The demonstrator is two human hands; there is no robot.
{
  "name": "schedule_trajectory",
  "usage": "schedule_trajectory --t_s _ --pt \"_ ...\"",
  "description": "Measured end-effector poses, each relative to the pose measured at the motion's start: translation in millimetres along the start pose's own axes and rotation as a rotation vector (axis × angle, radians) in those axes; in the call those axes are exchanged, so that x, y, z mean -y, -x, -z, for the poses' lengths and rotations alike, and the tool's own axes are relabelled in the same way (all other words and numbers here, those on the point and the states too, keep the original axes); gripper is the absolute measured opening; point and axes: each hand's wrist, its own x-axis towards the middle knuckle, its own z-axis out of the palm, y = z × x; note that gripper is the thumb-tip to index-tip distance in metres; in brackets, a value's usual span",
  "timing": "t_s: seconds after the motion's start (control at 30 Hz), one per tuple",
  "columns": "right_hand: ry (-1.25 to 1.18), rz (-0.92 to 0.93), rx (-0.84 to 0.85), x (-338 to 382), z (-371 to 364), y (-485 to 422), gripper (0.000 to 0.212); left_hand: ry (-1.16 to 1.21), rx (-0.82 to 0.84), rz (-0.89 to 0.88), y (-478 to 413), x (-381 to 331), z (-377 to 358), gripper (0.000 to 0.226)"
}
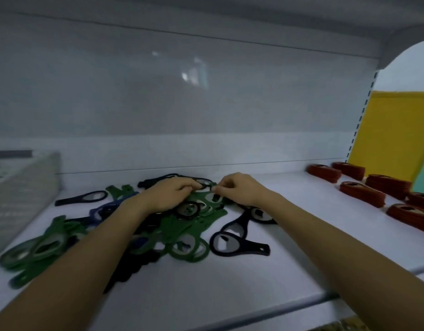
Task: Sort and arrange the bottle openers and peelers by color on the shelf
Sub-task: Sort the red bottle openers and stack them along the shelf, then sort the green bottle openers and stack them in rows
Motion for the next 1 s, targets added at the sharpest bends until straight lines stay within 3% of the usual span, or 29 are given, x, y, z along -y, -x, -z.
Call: schedule_trajectory --t_s 0.2,0.4,0.53,0.63,0.77,0.9,1.0 --pt "-0.068 -0.08 0.126 5.5 0.4 -21.4 0.032 -0.067 0.084 -0.009 1.1 12.9 7.0 0.04" --pt "-0.252 0.056 -0.069 -5.1 -13.9 -17.7 0.006 0.105 0.054 0.036 6.4 17.9 9.2 0.026" --pt "-0.296 0.12 -0.139 -4.1 -16.4 -9.4 0.006 0.12 0.005 0.048 14.0 13.6 6.6 0.016" --pt "-0.46 0.119 -0.191 2.9 -14.4 -3.6 0.007 0.07 -0.046 0.054 21.7 15.5 4.4 0.005" --pt "-0.675 0.057 -0.159 13.5 -16.8 2.6 0.007 0.129 -0.131 0.079 31.0 19.4 8.7 0.009" --pt "-0.228 0.128 -0.015 19.7 -32.0 1.8 0.018 0.045 -0.222 0.097 30.3 20.4 7.5 0.01" --pt "-0.104 0.127 0.039 23.1 -31.2 3.2 0.034 -0.05 -0.268 0.038 29.2 22.4 5.4 0.025"
